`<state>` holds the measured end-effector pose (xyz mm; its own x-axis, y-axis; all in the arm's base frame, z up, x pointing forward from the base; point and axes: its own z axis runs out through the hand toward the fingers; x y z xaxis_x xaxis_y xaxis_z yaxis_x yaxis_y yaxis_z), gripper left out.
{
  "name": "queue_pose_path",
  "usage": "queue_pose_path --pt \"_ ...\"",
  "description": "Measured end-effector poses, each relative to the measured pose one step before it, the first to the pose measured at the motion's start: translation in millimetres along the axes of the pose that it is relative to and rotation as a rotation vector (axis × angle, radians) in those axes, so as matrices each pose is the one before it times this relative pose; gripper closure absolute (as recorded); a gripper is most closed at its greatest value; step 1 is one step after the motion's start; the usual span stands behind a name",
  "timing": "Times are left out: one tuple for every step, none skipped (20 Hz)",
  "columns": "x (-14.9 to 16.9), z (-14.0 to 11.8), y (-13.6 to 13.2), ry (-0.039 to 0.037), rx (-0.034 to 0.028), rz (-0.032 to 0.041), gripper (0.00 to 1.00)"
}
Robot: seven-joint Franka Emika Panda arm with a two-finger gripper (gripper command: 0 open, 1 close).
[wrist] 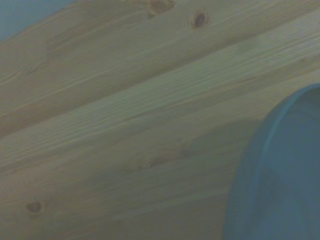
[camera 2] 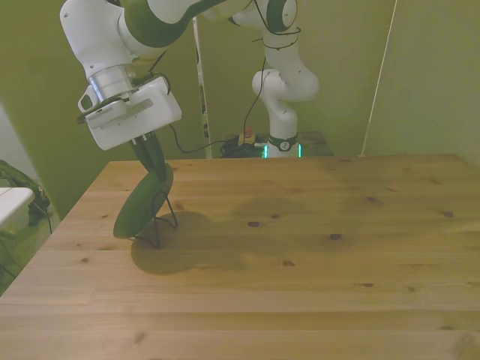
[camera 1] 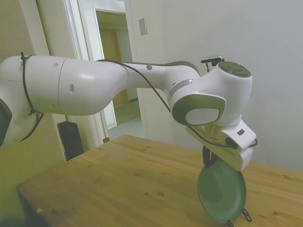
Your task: Unload the plate
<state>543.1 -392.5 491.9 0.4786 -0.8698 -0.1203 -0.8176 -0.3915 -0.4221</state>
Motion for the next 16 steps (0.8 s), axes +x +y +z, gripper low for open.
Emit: queue_pose_path --pt "0.23 -0.44 0.25 0.00075 0.00025 0.00039 1.0" --pt "0.23 -0.63 0.1 0.00118 0.00037 0.00014 1.0" --pt "0.26 -0.87 -0.06 0.00164 0.00061 -0.00018 1.0" --pt "0.32 -1.33 -0.26 0.00236 0.00107 -0.00049 1.0" --pt "0.41 -1.73 -0.33 0.00317 0.00138 -0.00067 1.0" --pt "0.4 -2.25 -0.53 0.00394 0.00156 -0.0011 1.0" --pt "0.47 -2.32 -0.56 0.00398 0.00162 -0.00108 1.0" --pt "0.26 -1.87 -0.56 0.00324 0.00149 -0.00112 1.0" --pt "0.0 -1.14 -0.57 0.00187 0.0011 -0.00104 1.0" --pt "-0.31 -0.95 -0.79 0.00125 0.00128 -0.0014 1.0" --pt "-0.51 -1.32 -1.21 0.00171 0.00187 -0.00214 1.0" --pt "-0.61 -2.52 -1.87 0.00364 0.003 -0.00334 1.0" --pt "-0.67 -3.68 -2.15 0.00489 0.0042 -0.00371 1.0" --pt "-0.74 -4.4 -2.23 0.00563 0.00533 -0.0039 1.0" --pt "-0.96 -4.23 -2.65 0.00481 0.00644 -0.00334 1.0" --pt "-1.13 -3.34 -2.82 0.00393 0.0059 -0.00332 1.0"
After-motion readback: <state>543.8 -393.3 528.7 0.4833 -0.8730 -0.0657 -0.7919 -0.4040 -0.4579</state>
